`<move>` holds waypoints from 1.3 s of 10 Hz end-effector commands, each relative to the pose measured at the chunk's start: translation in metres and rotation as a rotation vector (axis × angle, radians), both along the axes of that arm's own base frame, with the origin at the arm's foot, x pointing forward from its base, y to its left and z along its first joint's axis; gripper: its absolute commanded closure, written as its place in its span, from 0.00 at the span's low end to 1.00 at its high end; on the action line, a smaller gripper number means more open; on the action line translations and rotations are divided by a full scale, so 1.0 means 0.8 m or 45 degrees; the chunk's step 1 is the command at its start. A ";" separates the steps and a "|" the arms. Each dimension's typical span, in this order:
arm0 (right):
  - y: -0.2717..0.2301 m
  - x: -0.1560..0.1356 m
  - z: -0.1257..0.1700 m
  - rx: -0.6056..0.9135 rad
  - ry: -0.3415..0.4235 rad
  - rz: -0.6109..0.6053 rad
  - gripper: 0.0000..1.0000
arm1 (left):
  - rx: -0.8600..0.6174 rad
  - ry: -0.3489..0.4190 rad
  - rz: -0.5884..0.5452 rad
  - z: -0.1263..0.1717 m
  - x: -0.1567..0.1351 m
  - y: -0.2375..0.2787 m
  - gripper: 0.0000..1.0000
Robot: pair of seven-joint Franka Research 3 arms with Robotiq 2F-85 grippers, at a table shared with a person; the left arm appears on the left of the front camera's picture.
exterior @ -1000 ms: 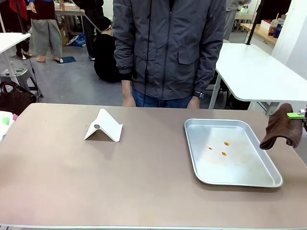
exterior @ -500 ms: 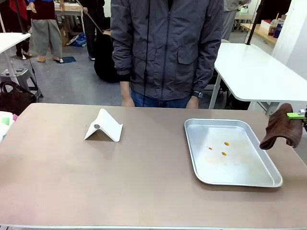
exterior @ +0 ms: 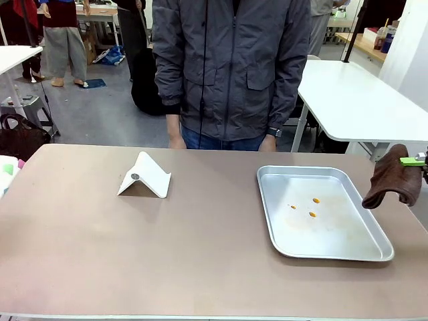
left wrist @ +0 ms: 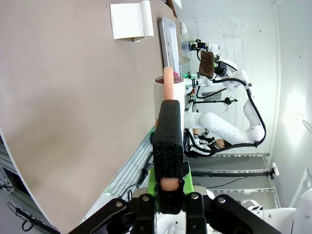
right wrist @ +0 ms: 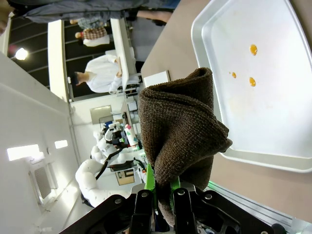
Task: Clean the surface of the table.
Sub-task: Clean the area not pointed to by the person.
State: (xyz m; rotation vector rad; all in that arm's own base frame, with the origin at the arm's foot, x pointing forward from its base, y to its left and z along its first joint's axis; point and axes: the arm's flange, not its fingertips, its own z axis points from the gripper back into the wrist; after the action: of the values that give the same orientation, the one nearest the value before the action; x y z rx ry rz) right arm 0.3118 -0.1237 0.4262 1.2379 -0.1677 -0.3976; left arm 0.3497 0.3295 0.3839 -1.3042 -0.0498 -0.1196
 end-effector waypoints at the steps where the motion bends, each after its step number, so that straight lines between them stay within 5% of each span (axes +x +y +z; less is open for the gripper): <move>1: -0.003 0.001 0.009 -0.154 0.034 -0.004 0.87 | -0.010 0.005 0.029 0.004 -0.001 -0.006 0.78; 7: 0.066 0.089 0.035 -0.981 0.214 0.269 0.87 | -0.010 0.005 0.029 0.004 -0.001 -0.006 0.78; 13: 0.150 0.171 -0.052 -1.179 0.129 0.365 0.87 | -0.010 0.005 0.029 0.004 -0.001 -0.006 0.78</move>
State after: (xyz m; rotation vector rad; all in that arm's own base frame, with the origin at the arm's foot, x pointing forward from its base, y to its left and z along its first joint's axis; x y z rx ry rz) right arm 0.4360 -0.0092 0.3877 0.3305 -0.0447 -0.0889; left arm 0.3498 0.3289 0.3826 -1.3038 -0.0493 -0.1178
